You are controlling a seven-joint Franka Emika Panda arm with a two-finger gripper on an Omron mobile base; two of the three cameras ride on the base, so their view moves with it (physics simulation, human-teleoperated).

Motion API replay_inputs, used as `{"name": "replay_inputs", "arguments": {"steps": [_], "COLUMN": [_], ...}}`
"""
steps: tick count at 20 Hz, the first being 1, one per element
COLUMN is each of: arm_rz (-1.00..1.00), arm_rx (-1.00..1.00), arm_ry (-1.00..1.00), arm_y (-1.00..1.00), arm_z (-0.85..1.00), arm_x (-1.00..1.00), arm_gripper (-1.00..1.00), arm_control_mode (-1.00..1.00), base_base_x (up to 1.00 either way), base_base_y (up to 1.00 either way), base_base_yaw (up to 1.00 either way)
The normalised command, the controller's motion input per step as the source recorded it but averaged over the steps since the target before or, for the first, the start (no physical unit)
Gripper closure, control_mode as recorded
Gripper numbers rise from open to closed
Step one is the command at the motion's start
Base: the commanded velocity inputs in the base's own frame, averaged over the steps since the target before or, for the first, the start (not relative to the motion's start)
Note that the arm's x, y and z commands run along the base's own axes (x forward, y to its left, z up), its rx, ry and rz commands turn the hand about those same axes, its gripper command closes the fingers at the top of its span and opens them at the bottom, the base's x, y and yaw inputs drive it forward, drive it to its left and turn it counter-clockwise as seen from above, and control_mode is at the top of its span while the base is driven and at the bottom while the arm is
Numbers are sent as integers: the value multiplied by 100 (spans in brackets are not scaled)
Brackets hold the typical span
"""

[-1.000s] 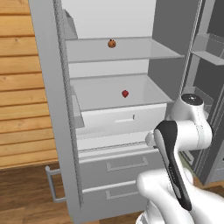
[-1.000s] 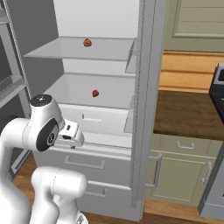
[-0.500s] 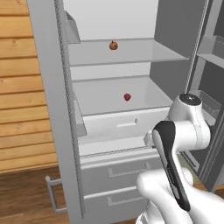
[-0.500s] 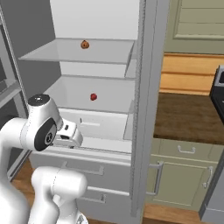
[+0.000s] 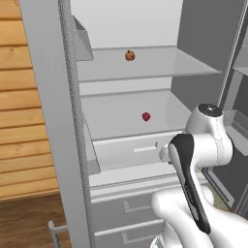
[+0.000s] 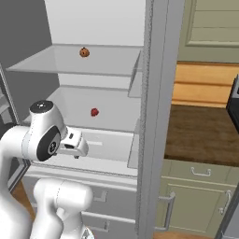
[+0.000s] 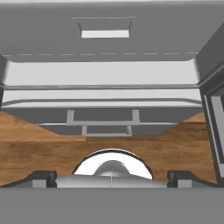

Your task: Take the strawberry from the fridge and place it on top of the pancake, located on the dining counter.

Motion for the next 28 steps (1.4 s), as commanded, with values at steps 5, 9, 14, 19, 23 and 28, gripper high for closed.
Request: {"name": "replay_inputs", "arguments": {"steps": [5,9,14,19,23,28], "arm_rz": [0,0,0,0,0,0], "arm_rx": [0,0,0,0,0,0], "arm_ry": [0,0,0,0,-5,-28], "arm_y": [0,0,0,0,1,3], "arm_z": [0,0,0,0,0,2], "arm_x": [0,0,0,0,5,33], "arm_gripper": [-100,-100,-100,-100,-100,-100], "arm_control_mode": [100,100,100,100,-100,-100], "base_base_x": [40,46,43,33,13,0], "base_base_y": [10,21,20,18,5,0], "base_base_yaw": [0,0,0,0,0,0]}}
